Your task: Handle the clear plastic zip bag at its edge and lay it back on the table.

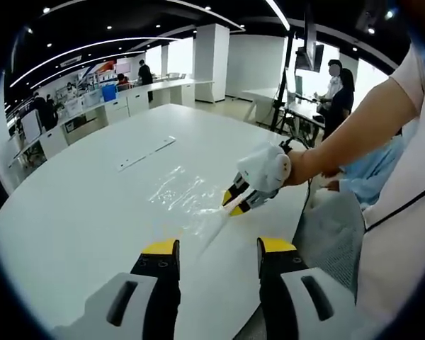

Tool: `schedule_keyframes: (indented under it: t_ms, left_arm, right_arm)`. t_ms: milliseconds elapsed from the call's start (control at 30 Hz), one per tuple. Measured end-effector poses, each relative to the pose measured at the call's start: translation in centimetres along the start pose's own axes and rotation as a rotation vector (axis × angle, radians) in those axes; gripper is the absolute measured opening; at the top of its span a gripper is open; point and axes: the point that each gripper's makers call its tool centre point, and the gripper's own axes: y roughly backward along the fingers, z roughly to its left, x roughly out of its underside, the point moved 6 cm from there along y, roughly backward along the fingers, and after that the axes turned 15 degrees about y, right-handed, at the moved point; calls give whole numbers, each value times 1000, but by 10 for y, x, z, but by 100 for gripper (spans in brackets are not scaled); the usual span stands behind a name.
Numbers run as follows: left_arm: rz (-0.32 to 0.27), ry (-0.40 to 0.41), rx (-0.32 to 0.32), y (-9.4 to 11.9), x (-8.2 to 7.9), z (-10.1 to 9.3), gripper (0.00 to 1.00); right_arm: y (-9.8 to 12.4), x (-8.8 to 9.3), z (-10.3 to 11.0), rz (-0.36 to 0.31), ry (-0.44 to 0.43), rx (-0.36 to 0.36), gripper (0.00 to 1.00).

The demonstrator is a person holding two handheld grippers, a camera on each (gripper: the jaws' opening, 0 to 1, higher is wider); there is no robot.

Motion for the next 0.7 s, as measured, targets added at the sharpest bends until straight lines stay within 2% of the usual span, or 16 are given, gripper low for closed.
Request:
schedule_keyframes:
  t_ms: [467,567,700]
  left_arm:
    - [0,20,-14,0,10,2,47]
    - [-9,31,-14,0,11,3,49]
    - [-17,45,-17,1,13,4,51]
  right_arm:
    - [12,5,4,-66,-101,7,22]
    - [14,6,5,-90,-144,8,24]
    - [17,8,7,-95,-152,16,25]
